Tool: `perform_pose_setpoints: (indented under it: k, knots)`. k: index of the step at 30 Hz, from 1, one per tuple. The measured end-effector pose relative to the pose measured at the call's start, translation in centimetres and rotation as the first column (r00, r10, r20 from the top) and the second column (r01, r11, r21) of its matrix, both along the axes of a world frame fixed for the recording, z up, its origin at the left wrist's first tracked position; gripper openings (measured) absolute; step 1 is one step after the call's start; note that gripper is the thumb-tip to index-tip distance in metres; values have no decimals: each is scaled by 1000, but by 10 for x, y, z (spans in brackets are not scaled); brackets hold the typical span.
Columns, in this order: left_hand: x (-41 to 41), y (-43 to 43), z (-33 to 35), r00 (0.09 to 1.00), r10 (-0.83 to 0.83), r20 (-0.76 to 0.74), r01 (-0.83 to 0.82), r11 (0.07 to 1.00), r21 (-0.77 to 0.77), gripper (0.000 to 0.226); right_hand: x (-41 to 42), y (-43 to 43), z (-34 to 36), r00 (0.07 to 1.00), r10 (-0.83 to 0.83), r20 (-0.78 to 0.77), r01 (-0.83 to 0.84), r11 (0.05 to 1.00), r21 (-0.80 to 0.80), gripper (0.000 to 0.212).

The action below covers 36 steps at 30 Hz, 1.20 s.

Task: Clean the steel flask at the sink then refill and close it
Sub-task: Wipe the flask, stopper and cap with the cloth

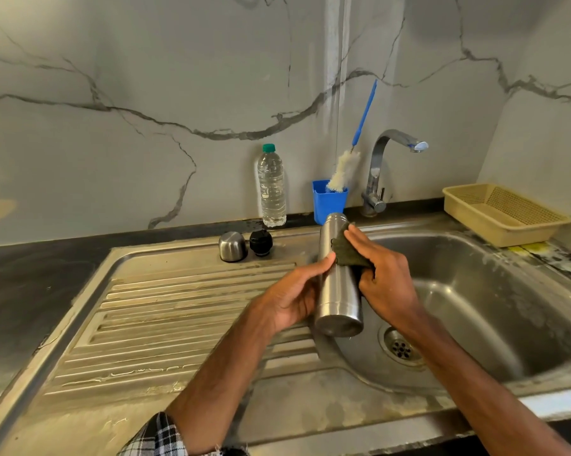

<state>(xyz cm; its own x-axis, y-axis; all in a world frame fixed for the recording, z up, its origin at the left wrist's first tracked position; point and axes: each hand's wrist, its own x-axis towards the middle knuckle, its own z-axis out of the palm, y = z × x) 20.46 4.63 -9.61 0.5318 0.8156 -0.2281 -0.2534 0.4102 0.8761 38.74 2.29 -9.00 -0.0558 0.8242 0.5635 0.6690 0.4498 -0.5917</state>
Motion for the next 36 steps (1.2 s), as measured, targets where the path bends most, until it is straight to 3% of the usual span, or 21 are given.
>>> perform_pose_setpoints:
  k: [5, 10, 15, 17, 22, 24, 27, 29, 32, 34, 36]
  knots:
    - [-1, 1, -2, 996, 9, -85, -4, 998, 56, 60, 6, 1, 0, 999, 47, 0, -47, 996, 70, 77]
    - [-16, 11, 1, 989, 145, 34, -145, 989, 16, 67, -6, -10, 4, 982, 182, -52, -178, 981, 75, 79]
    - [-42, 22, 6, 943, 302, 138, -297, 953, -57, 68, -24, -30, 1, 893, 443, 83, -450, 887, 101, 57]
    - [-47, 25, 8, 934, 324, 150, -319, 946, -57, 71, -28, -32, 2, 871, 477, 121, -489, 864, 121, 59]
    - [-45, 26, 8, 937, 310, 161, -310, 950, -23, 94, -22, -19, 0, 951, 309, 8, -308, 947, 91, 77]
    - [-43, 26, 5, 936, 315, 158, -314, 949, -30, 84, -23, -21, -2, 953, 302, 14, -302, 950, 77, 76]
    - [-44, 25, 4, 940, 283, 191, -277, 959, -56, 69, -28, -29, -2, 895, 429, 122, -445, 882, 159, 67]
    - [-43, 26, 5, 943, 272, 192, -270, 962, -35, 88, -25, -24, -2, 893, 434, 121, -449, 876, 174, 65]
    - [-40, 27, 4, 944, 294, 147, -297, 955, 0, 100, -20, -16, -1, 954, 300, 11, -300, 950, 82, 73]
    - [-39, 25, 3, 949, 285, 135, -288, 958, 1, 88, -21, -19, -1, 954, 294, 50, -298, 950, 97, 65]
    - [-39, 26, 3, 956, 254, 150, -254, 967, -14, 60, -24, -25, -1, 924, 365, 112, -380, 911, 163, 52]
